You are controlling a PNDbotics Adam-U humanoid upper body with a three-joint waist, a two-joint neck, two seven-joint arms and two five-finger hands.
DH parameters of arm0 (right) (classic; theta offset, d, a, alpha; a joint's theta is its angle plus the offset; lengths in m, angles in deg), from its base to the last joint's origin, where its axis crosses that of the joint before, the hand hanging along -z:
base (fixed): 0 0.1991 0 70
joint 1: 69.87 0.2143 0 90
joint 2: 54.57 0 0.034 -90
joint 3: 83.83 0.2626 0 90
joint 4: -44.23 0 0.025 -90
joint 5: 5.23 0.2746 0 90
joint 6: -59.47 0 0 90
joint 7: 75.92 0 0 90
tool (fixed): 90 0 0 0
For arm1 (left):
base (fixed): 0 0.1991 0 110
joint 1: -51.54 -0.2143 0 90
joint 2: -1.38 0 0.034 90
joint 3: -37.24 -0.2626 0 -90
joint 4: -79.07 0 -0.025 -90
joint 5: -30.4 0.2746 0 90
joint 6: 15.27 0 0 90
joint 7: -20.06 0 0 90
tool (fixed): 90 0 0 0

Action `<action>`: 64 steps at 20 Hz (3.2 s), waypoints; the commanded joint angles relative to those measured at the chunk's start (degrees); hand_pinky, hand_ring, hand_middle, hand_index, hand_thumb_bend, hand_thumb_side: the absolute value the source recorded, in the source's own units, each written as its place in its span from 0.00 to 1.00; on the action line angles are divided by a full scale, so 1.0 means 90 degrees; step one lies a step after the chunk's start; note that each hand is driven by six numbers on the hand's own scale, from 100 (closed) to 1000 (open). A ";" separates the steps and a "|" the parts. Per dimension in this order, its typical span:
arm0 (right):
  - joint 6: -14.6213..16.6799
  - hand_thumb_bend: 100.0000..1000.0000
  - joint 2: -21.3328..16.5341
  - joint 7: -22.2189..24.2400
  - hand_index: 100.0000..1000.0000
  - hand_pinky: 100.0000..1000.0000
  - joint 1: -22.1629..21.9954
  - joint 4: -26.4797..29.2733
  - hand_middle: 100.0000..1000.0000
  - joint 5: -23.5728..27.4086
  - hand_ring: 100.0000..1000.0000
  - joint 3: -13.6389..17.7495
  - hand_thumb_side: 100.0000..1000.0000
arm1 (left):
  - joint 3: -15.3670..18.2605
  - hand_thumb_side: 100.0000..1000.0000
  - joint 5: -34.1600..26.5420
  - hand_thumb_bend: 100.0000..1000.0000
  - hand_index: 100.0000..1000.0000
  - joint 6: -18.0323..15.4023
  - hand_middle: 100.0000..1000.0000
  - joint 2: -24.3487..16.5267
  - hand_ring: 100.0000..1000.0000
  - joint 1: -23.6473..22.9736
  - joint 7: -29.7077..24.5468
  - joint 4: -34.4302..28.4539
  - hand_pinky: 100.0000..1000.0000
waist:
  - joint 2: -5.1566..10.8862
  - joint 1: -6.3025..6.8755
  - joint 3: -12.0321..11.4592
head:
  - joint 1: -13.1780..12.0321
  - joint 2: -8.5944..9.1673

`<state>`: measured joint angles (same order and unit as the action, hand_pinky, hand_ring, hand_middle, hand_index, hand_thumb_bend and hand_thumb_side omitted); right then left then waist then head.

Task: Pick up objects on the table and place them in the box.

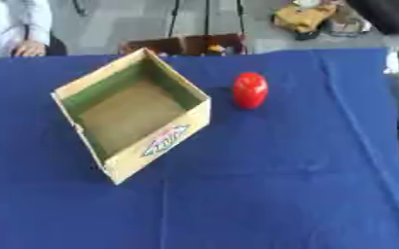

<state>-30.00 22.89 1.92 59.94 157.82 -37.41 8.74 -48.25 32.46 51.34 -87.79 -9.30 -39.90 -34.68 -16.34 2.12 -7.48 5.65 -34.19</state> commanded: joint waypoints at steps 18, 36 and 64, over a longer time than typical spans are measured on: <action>-0.0574 0.23 -0.0351 0.0816 0.85 0.66 0.0959 -0.0733 0.78 -0.0525 0.72 -0.0372 0.73 | -0.0003 1.00 -0.0038 0.00 0.87 0.0028 0.80 -0.0172 0.81 0.0043 -0.0060 -0.0094 0.66 | 0.0191 -0.0078 -0.0063 | 0.0062 -0.0003; -0.0182 0.31 0.0007 0.2786 0.86 0.70 0.3014 -0.4951 0.82 -0.2498 0.77 -0.0961 0.82 | -0.0067 0.99 -0.0096 0.00 0.87 0.0069 0.80 -0.0207 0.81 -0.0006 -0.0136 -0.0094 0.66 | 0.0263 -0.0108 -0.0143 | 0.0161 -0.0045; 0.0799 0.78 0.0509 0.5868 0.98 0.77 0.3653 -0.7743 0.90 -0.2946 0.87 -0.0460 0.47 | -0.0096 0.99 -0.0122 0.00 0.86 0.0133 0.80 -0.0199 0.81 -0.0012 -0.0187 -0.0094 0.66 | 0.0211 -0.0101 -0.0173 | 0.0219 0.0063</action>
<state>-22.87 28.14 52.91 91.22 87.90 -65.32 4.03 -49.06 31.41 52.41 -87.86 -9.78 -41.42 -34.68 -16.25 1.79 -9.02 7.50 -34.18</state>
